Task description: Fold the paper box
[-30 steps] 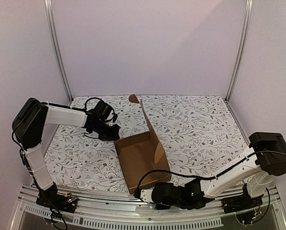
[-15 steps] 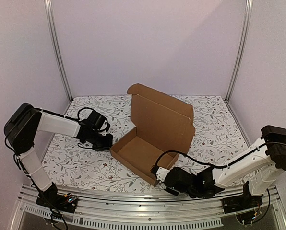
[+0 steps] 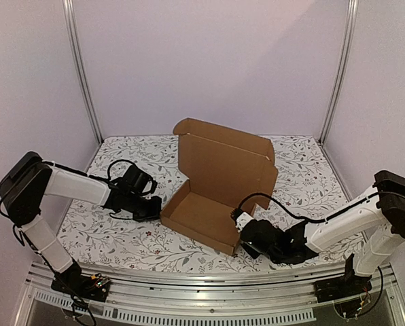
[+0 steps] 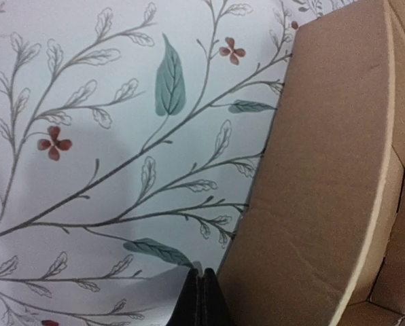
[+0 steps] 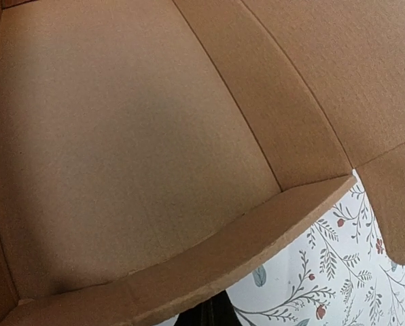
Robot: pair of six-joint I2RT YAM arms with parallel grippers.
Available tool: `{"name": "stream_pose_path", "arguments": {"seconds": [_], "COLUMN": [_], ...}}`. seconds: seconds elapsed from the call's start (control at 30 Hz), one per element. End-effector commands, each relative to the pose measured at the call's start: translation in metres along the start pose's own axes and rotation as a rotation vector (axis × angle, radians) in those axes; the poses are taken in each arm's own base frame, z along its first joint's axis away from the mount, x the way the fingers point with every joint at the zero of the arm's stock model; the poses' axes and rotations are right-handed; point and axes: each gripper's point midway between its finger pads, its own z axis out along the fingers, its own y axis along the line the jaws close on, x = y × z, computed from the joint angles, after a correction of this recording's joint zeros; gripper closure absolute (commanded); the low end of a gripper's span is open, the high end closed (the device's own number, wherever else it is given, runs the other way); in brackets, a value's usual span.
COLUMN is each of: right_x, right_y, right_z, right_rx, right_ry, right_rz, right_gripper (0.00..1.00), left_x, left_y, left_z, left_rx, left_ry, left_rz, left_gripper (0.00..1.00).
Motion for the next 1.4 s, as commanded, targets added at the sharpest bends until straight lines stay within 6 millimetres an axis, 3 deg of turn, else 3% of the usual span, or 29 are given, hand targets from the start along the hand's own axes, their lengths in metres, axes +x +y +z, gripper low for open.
{"name": "stream_pose_path", "arguments": {"seconds": [0.0,0.23,0.37,0.53,0.67,0.8,1.03,1.17,1.37], "right_x": [0.004,0.008,0.011,0.016,0.018,0.019,0.012,-0.005,-0.027], "right_y": [-0.025,-0.046,-0.048,-0.049,-0.051,-0.053,-0.072,-0.091,-0.131], "right_z": [0.007,0.026,0.036,0.042,0.043,0.040,0.022,0.001,-0.025], "right_rx": [0.046,0.044,0.019,-0.004,-0.012,-0.017,-0.005,0.027,0.071], "right_ry": [0.026,0.063,0.079,0.092,0.097,0.092,0.070,0.017,-0.051], "right_rz": [0.087,0.183,0.224,0.264,0.278,0.288,0.312,0.316,0.336], "right_gripper": [1.00,1.00,1.00,1.00,1.00,1.00,1.00,1.00,0.79], "left_x": [-0.001,0.017,0.038,0.047,0.054,0.060,0.038,0.014,-0.034], "left_y": [-0.020,-0.034,-0.038,-0.054,-0.052,-0.034,-0.014,-0.011,-0.006], "left_z": [-0.001,0.003,0.004,0.003,-0.005,-0.017,-0.057,-0.081,-0.117], "left_rx": [0.036,0.042,0.046,0.080,0.071,0.002,-0.134,-0.188,-0.178], "left_ry": [-0.034,-0.013,0.007,-0.004,-0.024,-0.029,-0.138,-0.215,-0.342], "left_rz": [0.018,0.019,0.012,0.015,0.009,0.016,0.074,0.108,0.141], "left_gripper": [1.00,1.00,1.00,1.00,1.00,1.00,0.93,0.89,0.70]}}
